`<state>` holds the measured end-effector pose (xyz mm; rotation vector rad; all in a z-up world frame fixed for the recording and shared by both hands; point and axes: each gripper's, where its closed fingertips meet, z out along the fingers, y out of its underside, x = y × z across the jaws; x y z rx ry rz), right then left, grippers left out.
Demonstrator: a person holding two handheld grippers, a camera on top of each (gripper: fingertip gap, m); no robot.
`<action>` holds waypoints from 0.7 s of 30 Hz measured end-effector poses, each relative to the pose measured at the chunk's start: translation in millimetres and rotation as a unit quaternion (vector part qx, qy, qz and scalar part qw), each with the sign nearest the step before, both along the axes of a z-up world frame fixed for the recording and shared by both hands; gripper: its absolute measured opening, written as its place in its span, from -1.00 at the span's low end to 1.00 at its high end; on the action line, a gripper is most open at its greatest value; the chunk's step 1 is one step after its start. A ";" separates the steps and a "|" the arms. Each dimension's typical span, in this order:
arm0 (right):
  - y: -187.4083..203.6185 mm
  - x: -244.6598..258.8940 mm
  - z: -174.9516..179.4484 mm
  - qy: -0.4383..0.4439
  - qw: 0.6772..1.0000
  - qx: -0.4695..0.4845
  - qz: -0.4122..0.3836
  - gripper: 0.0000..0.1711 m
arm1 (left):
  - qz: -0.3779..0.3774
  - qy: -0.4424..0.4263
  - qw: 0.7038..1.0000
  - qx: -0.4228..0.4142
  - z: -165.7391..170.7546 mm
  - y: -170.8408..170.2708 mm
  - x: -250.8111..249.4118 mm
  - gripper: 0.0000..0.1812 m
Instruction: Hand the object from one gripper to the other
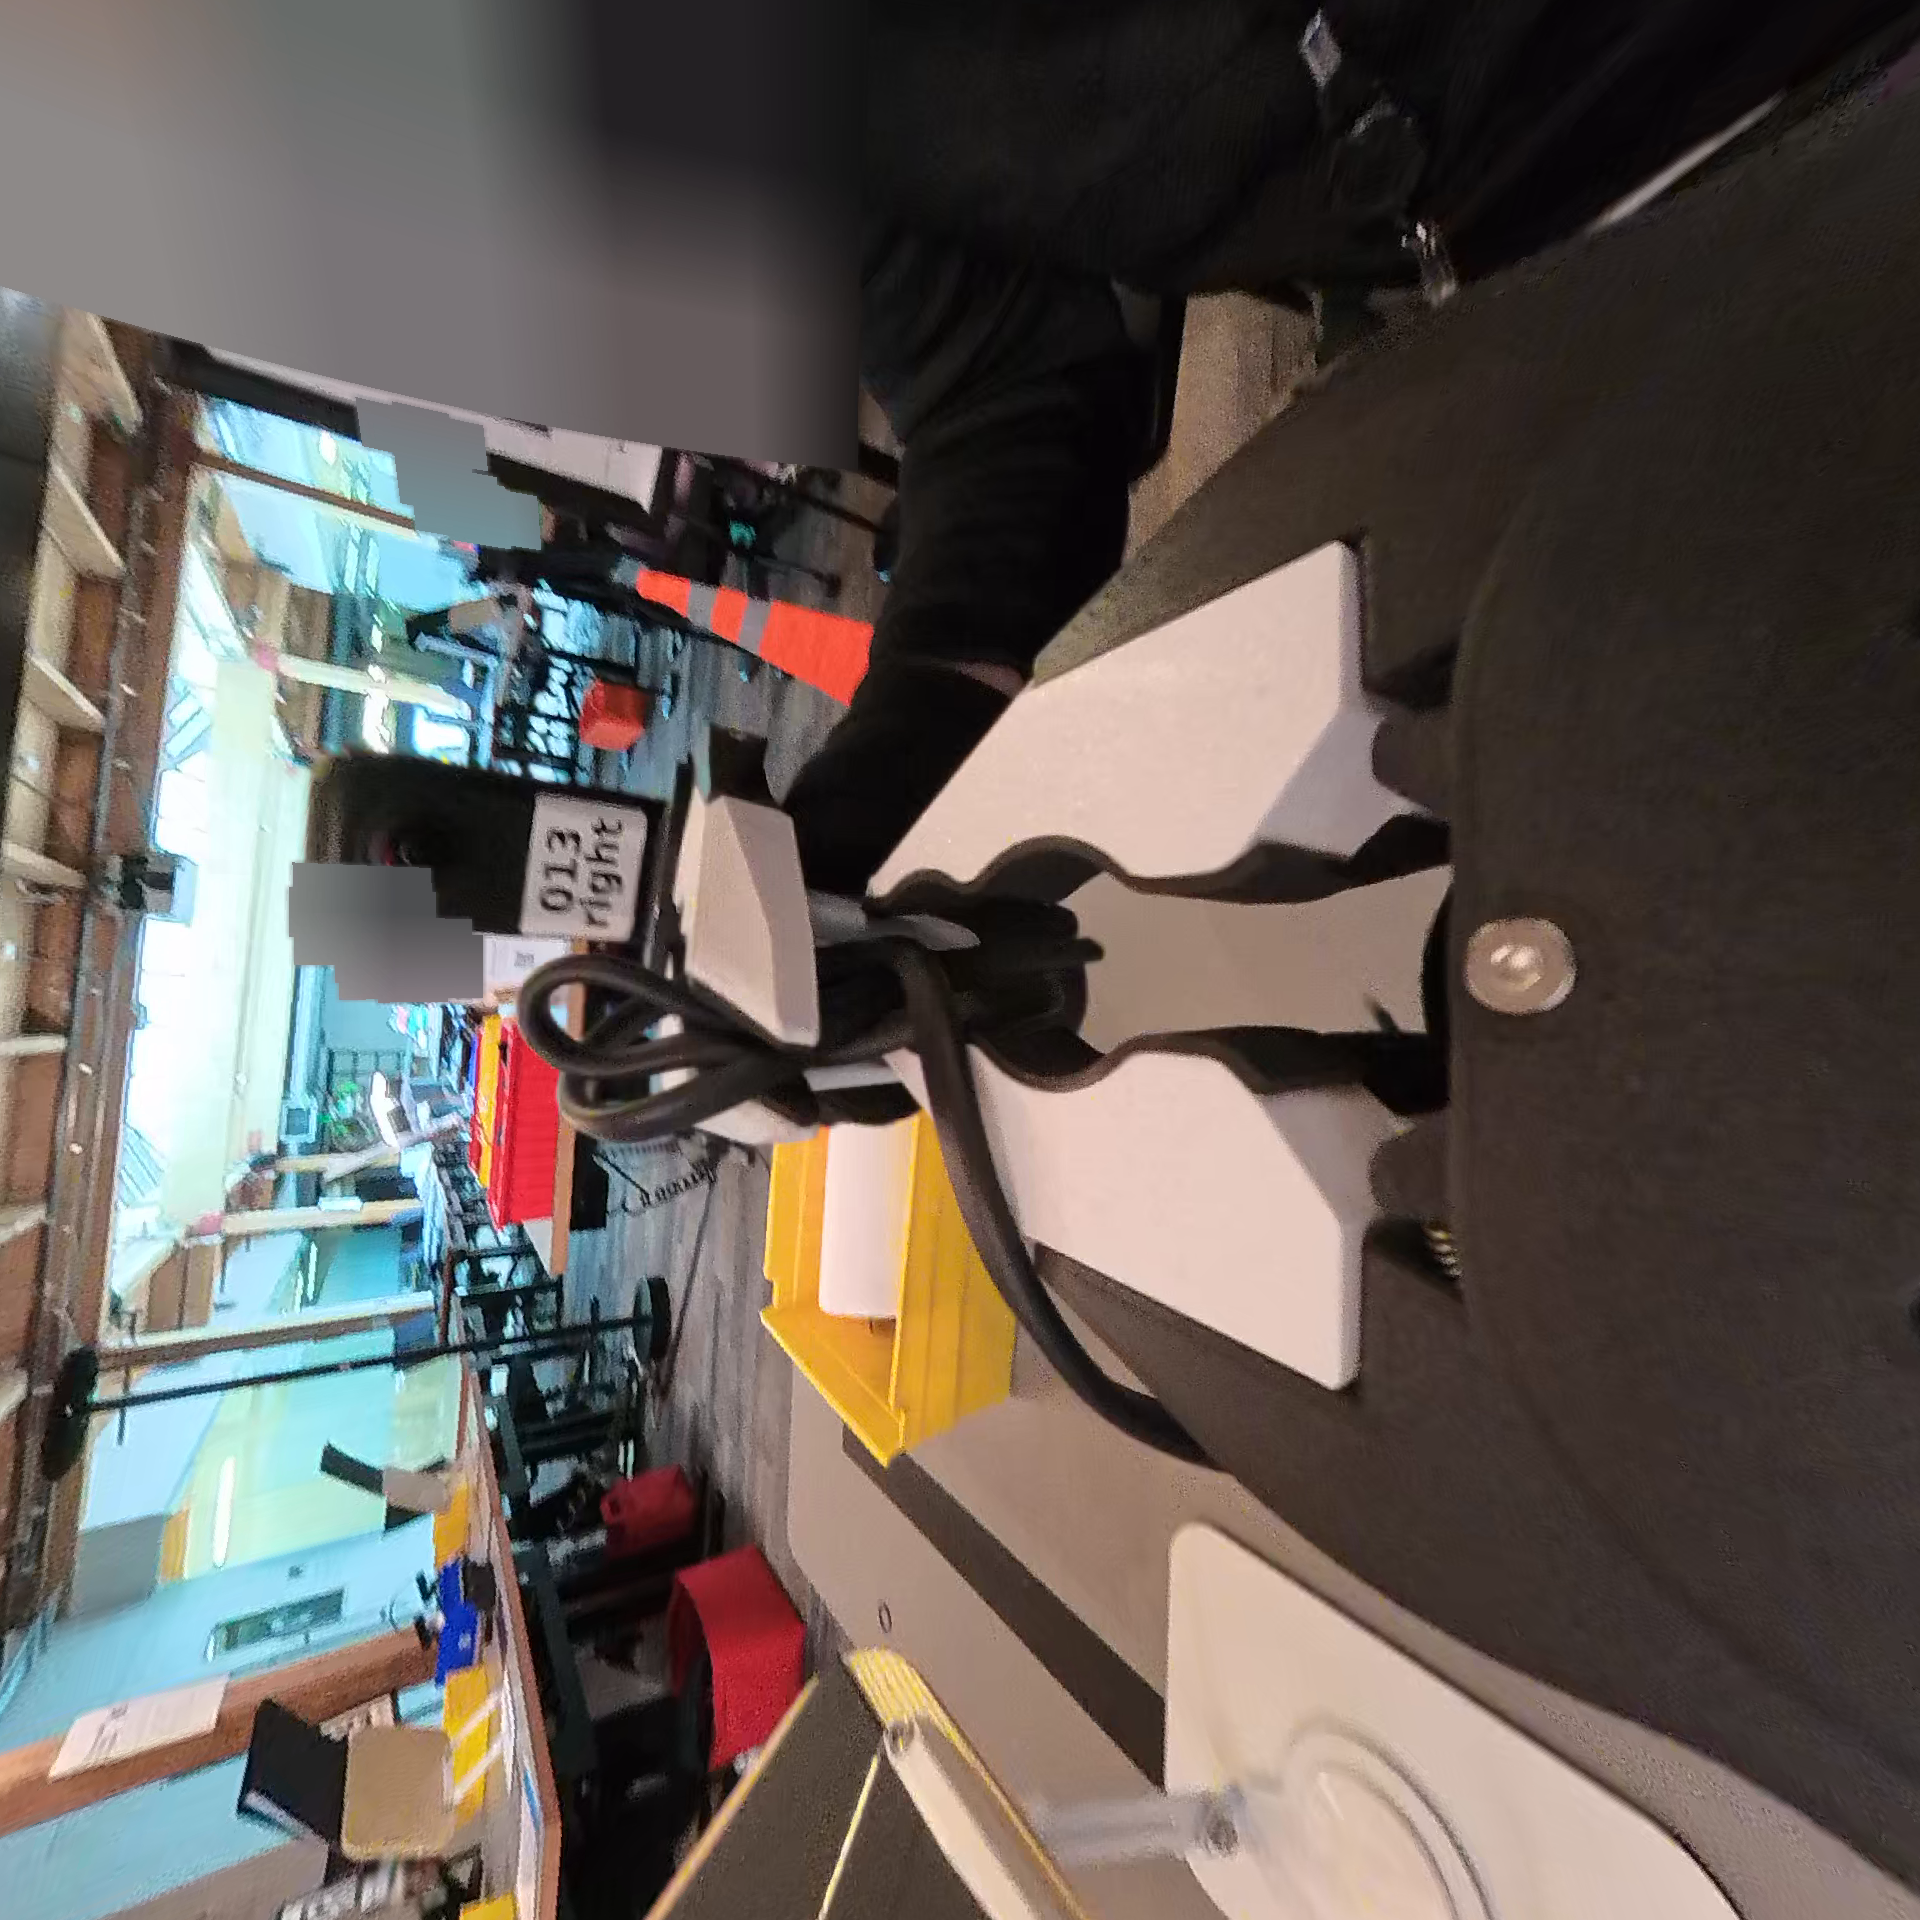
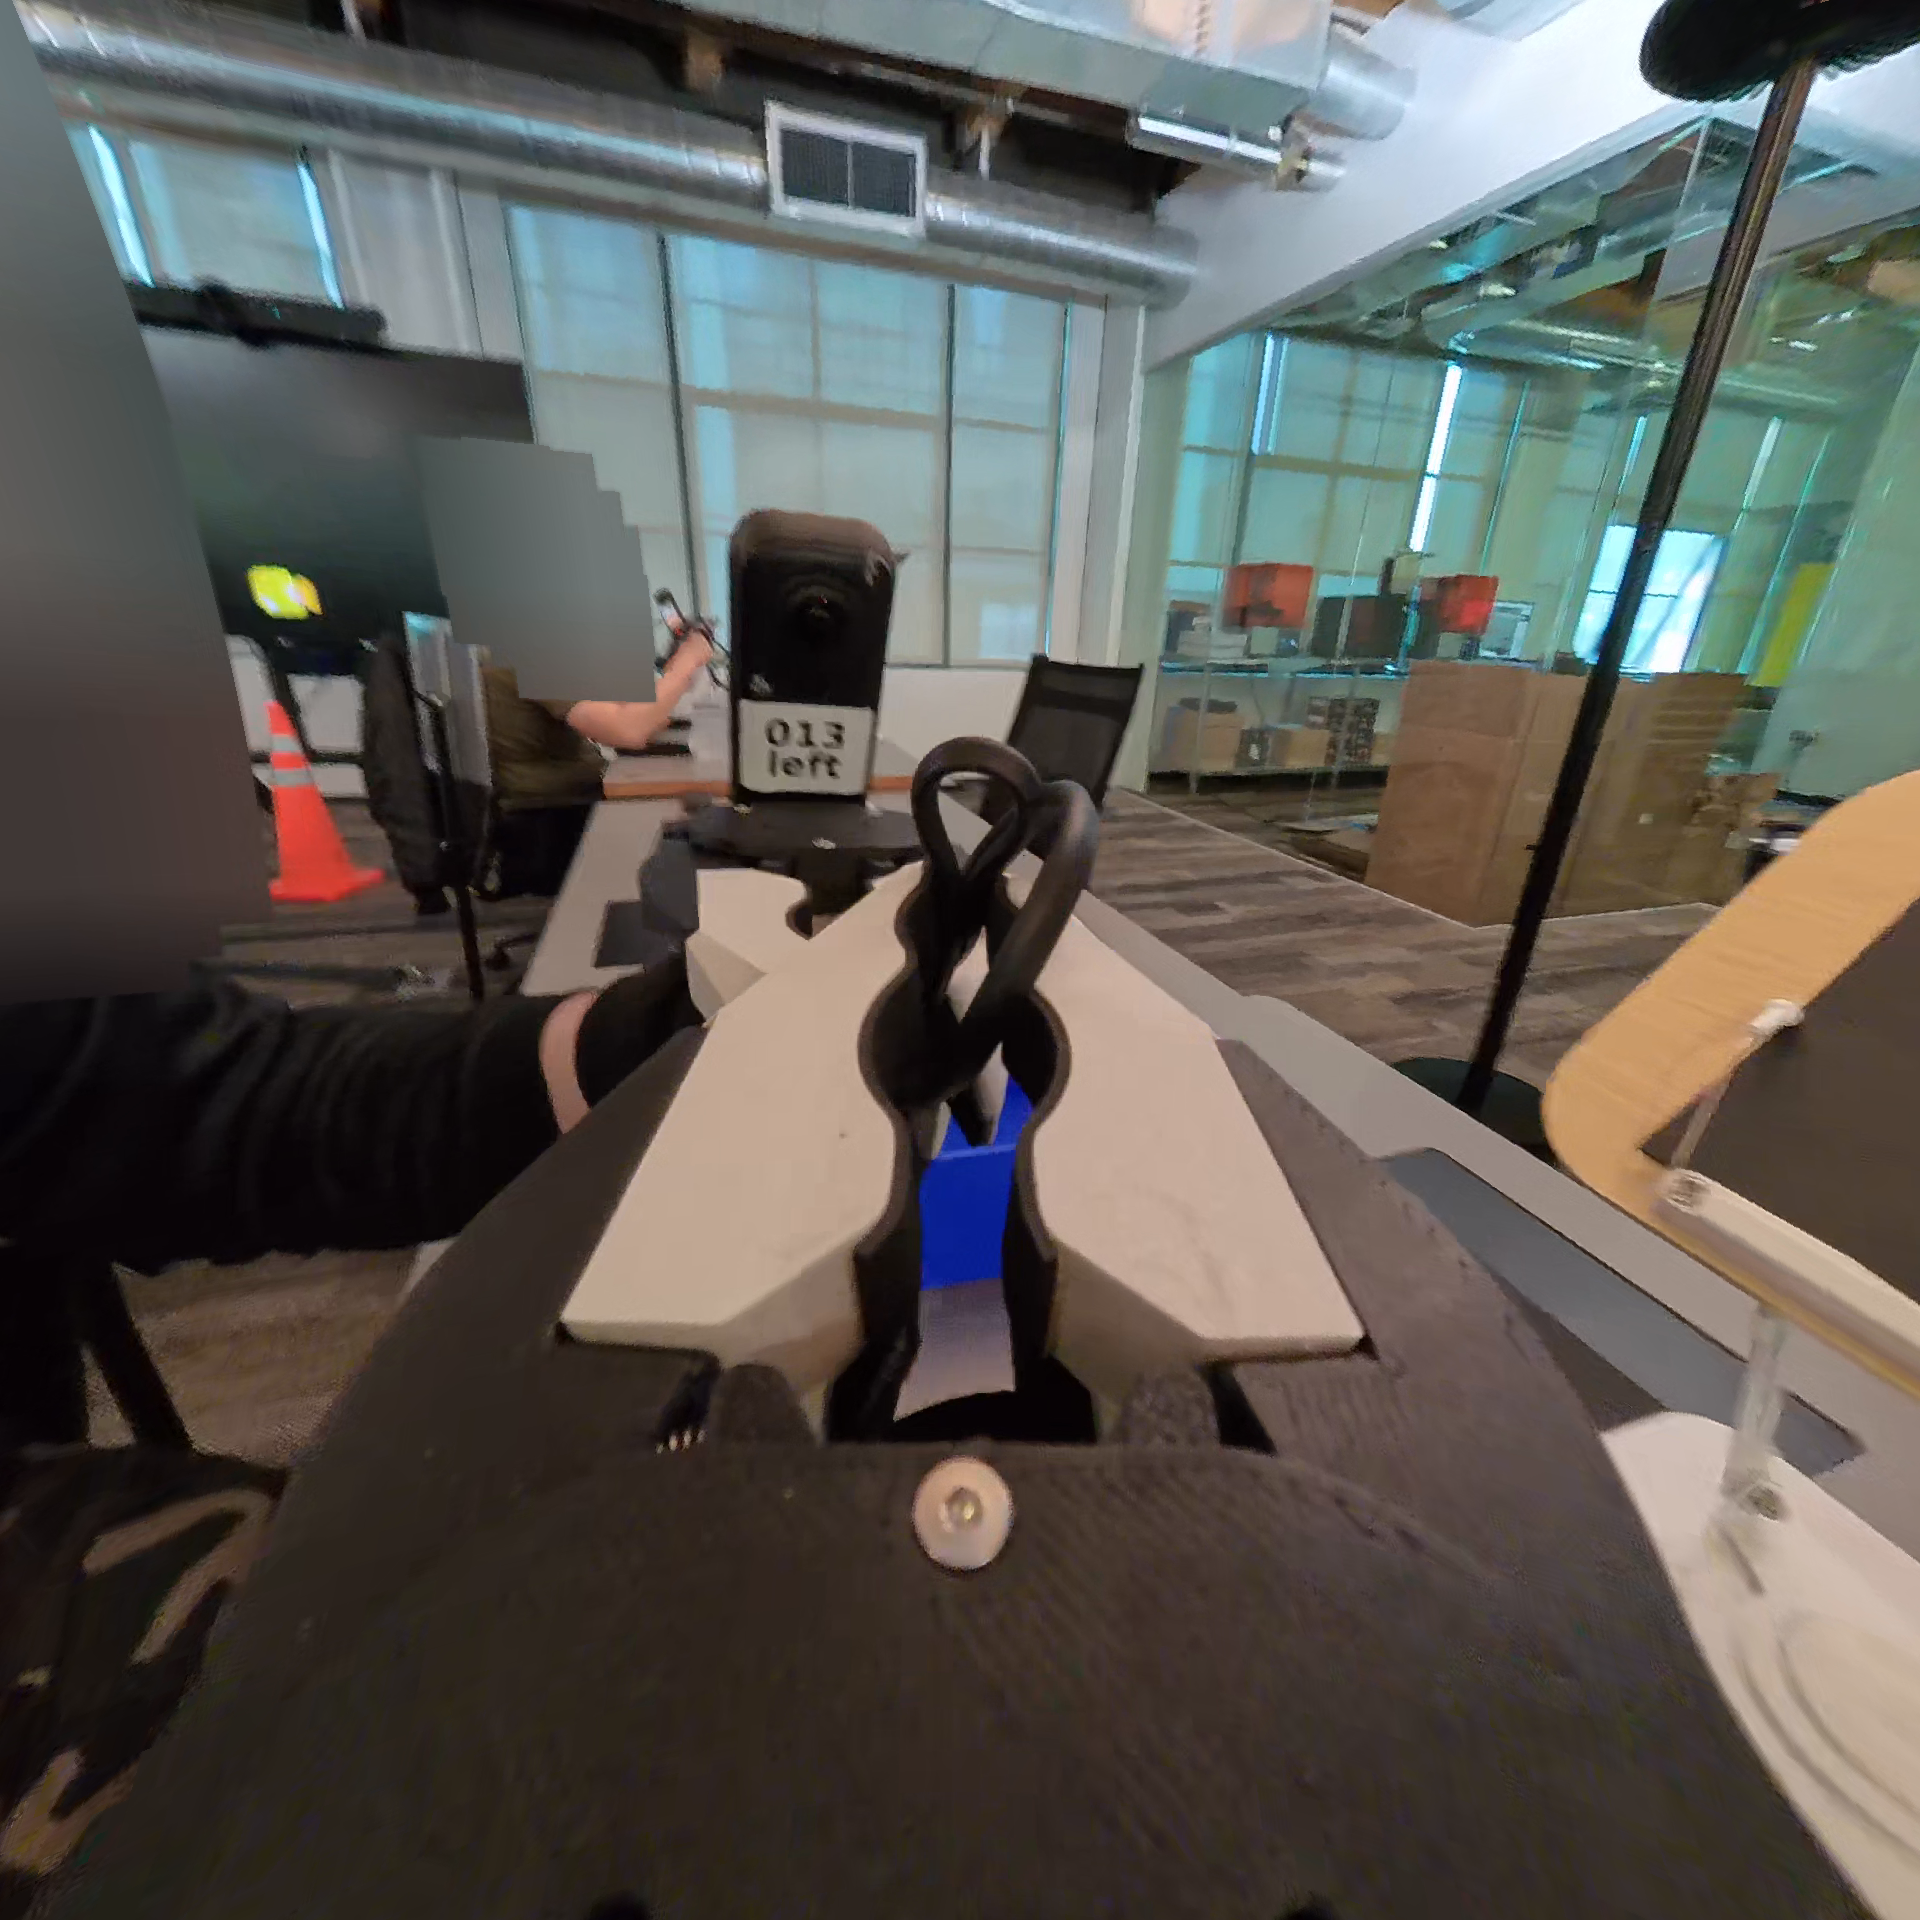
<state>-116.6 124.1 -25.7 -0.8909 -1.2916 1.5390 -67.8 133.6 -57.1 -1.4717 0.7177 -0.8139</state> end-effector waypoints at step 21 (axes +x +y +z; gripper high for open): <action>8.3 9.5 9.3 0.019 0.999 -0.041 0.018 -0.81 | -0.026 -0.107 0.994 0.006 28.2 -9.4 -26.4 -0.96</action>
